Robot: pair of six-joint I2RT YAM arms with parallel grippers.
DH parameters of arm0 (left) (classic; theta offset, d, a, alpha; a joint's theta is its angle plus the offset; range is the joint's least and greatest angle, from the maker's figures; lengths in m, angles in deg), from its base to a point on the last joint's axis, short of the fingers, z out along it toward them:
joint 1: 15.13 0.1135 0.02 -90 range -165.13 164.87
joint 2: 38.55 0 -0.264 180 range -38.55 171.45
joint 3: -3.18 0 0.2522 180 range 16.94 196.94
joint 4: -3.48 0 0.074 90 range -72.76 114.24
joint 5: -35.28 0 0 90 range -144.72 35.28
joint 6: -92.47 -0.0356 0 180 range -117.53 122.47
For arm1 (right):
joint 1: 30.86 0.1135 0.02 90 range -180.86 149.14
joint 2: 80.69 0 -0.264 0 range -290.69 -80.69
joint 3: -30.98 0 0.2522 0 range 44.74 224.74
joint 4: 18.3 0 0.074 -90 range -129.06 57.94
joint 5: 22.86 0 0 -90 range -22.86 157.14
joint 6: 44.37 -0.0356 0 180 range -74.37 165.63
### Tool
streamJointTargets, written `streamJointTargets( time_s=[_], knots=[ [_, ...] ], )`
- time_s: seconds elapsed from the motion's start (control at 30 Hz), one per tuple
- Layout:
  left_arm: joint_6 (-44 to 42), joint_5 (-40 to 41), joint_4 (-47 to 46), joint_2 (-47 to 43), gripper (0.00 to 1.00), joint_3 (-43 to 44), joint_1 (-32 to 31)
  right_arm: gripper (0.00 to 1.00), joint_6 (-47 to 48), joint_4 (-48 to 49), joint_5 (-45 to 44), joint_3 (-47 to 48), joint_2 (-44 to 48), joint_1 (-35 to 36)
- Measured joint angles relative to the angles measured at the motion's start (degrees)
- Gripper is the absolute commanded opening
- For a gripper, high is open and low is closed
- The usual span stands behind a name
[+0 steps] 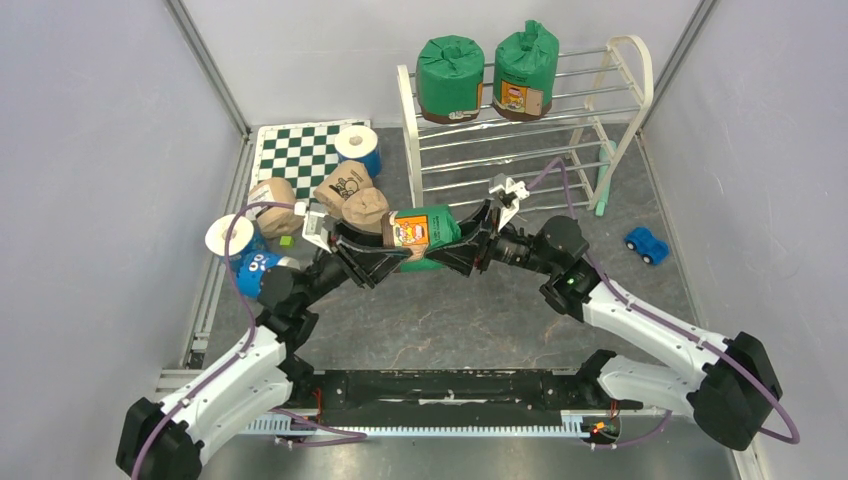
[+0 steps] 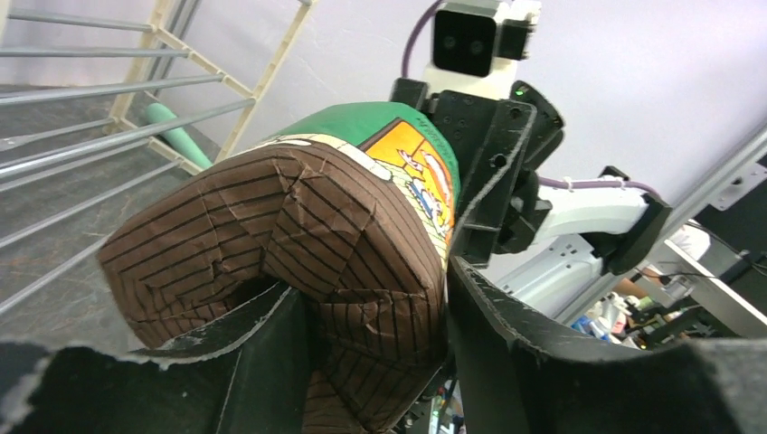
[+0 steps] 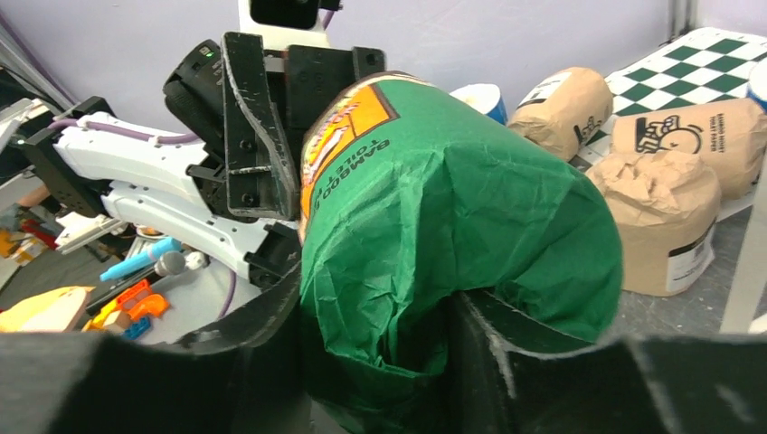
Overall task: Place and organize the paper towels onto the shelf
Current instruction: Place the paper towel at the center of the board.
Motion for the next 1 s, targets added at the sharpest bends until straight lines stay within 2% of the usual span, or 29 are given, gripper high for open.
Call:
streamJointTargets(
  time_s=[0.13,0.2,0.3,0.4,0.53,0.67,0.8,1.0],
  knots=[
    [-2.97,0.22,4.13,0.04,0.90,1.25,-0.20,0.16,3.30,-3.39,1.16,1.66,0.07,0.07],
    [-4.90,0.13,7.48,-0.57,0.98,1.81,-0.68,0.09,5.51,-6.19,1.68,2.40,0.22,0.33],
    [-8.20,-0.15,16.46,-2.45,1.00,3.61,-1.38,0.03,9.70,-11.04,1.57,2.93,0.90,0.57],
    [-12.70,1.22,28.37,-4.48,1.00,7.21,-1.73,0.00,15.37,-16.79,0.59,3.45,2.62,0.79],
    [-20.87,7.13,47.87,-6.05,1.00,16.81,-1.73,0.02,25.38,-29.40,-4.22,6.38,3.78,0.81],
    [-28.87,14.78,63.25,-5.64,1.00,27.17,-1.73,0.00,35.08,-44.11,-9.11,11.37,-0.15,0.79],
    [-33.99,16.65,70.55,-4.79,1.00,30.64,-1.73,0.00,42.88,-56.41,-14.47,15.67,-8.70,1.36],
    [-41.53,9.53,73.11,-2.34,1.00,26.10,-1.73,0.00,51.06,-67.12,-17.18,17.49,-13.51,3.32]
  ],
)
